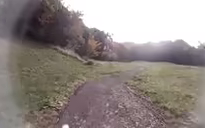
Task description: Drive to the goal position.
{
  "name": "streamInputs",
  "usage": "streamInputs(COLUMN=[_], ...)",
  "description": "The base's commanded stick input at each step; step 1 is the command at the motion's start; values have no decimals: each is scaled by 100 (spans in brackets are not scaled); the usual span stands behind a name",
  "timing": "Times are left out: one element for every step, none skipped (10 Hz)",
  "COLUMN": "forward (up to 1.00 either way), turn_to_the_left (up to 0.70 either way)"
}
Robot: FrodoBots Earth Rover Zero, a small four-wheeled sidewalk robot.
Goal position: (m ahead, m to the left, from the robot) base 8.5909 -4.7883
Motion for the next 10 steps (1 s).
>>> streamInputs(forward=[85, 85, 85, 85, 85, 85, 85, 85, 85, 85], turn_to_the_left=[0, 0, 0, 0, 0, -2, -12, -24, -34, -32])
